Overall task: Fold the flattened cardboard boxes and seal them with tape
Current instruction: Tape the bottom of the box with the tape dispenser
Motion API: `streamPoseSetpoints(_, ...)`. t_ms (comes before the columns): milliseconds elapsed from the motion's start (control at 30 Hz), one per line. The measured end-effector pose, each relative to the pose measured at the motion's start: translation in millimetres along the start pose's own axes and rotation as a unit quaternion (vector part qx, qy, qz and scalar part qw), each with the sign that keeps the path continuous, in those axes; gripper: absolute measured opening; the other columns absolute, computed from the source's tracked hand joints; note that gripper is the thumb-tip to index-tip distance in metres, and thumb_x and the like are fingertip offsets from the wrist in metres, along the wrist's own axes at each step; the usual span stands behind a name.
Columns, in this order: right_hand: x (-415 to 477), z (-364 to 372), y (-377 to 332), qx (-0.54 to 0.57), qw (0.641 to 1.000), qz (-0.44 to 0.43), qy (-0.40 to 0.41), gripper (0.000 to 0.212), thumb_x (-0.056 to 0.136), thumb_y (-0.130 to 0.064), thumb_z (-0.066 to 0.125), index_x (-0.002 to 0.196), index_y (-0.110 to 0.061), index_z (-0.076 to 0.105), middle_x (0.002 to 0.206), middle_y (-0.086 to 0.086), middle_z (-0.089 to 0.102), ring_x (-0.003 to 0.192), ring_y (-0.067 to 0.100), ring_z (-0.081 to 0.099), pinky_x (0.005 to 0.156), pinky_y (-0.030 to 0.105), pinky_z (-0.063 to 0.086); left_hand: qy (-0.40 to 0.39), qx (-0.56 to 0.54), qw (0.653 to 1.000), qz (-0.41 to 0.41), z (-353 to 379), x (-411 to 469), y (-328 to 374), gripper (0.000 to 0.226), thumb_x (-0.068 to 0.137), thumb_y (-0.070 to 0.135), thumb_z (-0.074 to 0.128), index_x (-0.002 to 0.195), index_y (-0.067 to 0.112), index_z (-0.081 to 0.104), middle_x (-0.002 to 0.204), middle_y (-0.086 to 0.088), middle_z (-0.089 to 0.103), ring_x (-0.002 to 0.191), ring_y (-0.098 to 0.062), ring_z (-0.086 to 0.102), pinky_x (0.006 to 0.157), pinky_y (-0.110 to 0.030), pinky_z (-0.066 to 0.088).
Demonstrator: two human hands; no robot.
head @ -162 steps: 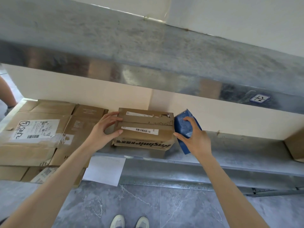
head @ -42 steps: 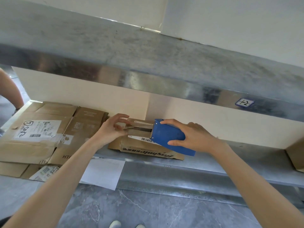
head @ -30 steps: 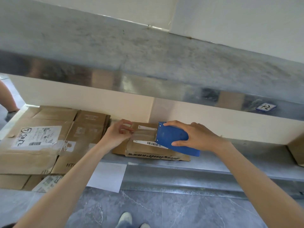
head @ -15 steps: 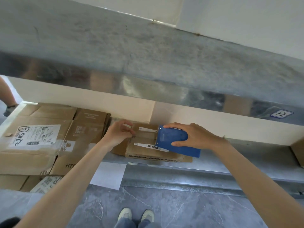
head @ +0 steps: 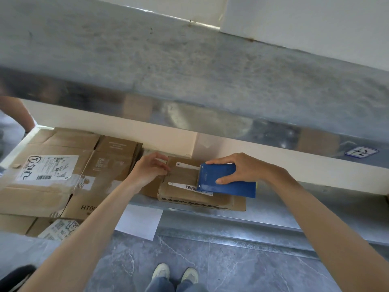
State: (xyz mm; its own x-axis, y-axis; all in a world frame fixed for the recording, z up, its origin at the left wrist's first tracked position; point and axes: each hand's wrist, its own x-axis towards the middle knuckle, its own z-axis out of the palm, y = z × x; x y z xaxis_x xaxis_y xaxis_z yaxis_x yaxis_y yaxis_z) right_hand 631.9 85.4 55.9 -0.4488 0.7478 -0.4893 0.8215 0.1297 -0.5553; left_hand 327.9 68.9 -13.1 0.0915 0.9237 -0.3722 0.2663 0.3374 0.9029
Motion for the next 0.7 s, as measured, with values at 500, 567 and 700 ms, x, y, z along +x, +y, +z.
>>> streamPoseSetpoints(500,9,-3,7,0.007,1.000,0.008,-0.020,0.056,0.080,-0.054,0.077,0.127,-0.067,0.049,0.118,-0.029,0.060,0.095,-0.004,0.061,0.078,0.018,0.051,0.050,-0.069,0.996,-0.040,3,-1,-18,0.044,0.087,-0.006,0.069,0.124,0.015,0.057,0.122,-0.014,0.061,0.096,-0.027,0.061,0.068,-0.032,0.042)
streamPoseSetpoints(567,9,-3,7,0.007,1.000,0.007,-0.023,0.057,0.080,-0.054,0.077,0.128,-0.066,0.048,0.120,-0.026,0.061,0.097,-0.002,0.061,0.083,0.022,0.053,0.051,-0.068,0.996,-0.039,3,0,-17,0.044,0.087,-0.007,0.068,0.124,0.016,0.057,0.122,-0.012,0.060,0.095,-0.025,0.060,0.066,-0.030,0.042)
streamPoseSetpoints(700,11,-3,6,0.000,1.000,0.006,-0.029,0.058,0.081,-0.054,0.075,0.131,-0.065,0.047,0.126,-0.021,0.059,0.101,0.002,0.060,0.087,0.027,0.054,0.065,-0.069,0.995,-0.032,3,3,-19,0.042,0.088,-0.007,0.068,0.122,0.016,0.058,0.122,-0.011,0.060,0.096,-0.027,0.061,0.070,-0.034,0.044)
